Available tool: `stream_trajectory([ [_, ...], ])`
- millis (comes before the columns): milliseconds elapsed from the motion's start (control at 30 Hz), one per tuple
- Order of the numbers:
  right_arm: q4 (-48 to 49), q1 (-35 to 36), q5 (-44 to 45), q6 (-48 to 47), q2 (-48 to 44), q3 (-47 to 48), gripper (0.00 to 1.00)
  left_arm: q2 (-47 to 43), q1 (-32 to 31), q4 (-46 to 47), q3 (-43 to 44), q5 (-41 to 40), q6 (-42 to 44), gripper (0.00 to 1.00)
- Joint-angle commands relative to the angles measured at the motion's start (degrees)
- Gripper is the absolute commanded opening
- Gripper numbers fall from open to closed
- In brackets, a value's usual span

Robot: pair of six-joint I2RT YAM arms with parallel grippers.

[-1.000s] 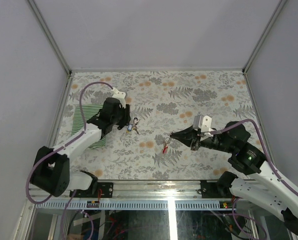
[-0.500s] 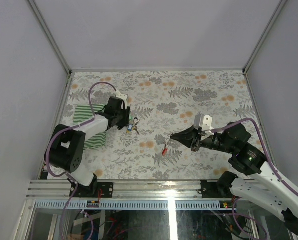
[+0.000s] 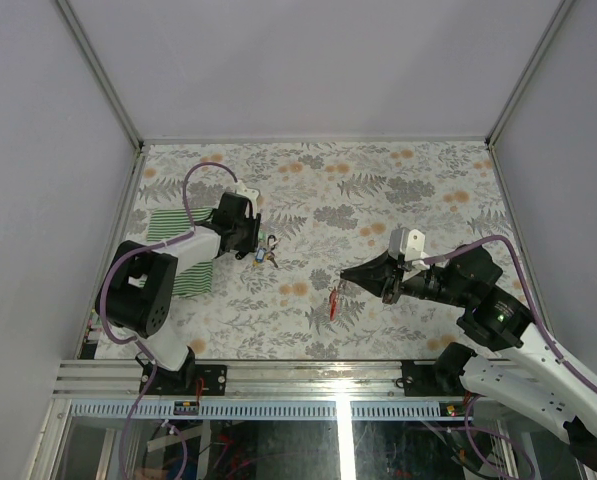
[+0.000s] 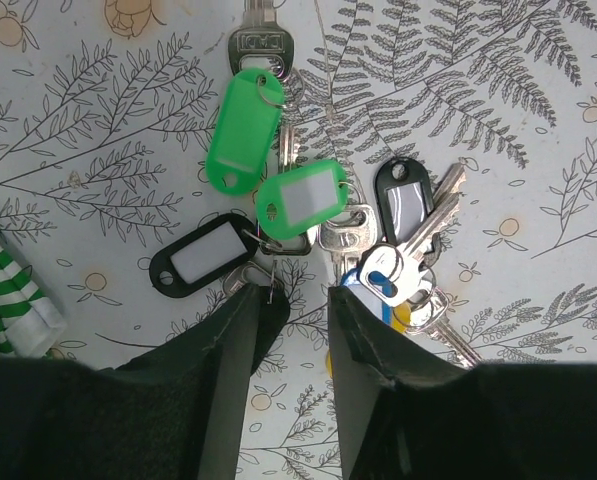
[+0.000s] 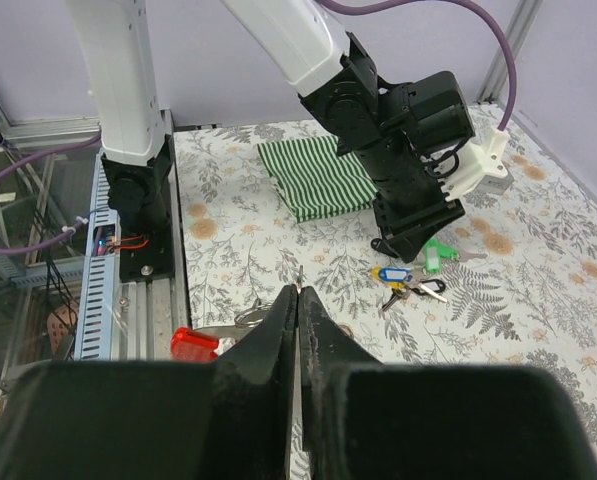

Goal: Put the keys on the keyring

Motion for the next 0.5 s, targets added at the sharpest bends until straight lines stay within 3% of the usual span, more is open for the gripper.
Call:
stream_trajectory([
  [0,4.74,0.33,-1.58,1.22,-0.23,0.32,0.0,0.11,0.38,2.04,1.74,-1.42,1.6,0.32],
  [467,5.15,0.32,-2.66,2.13,0.14,0.32,0.0,2.26,0.68,1.36,2.95,-2.06,2.72,0.23],
])
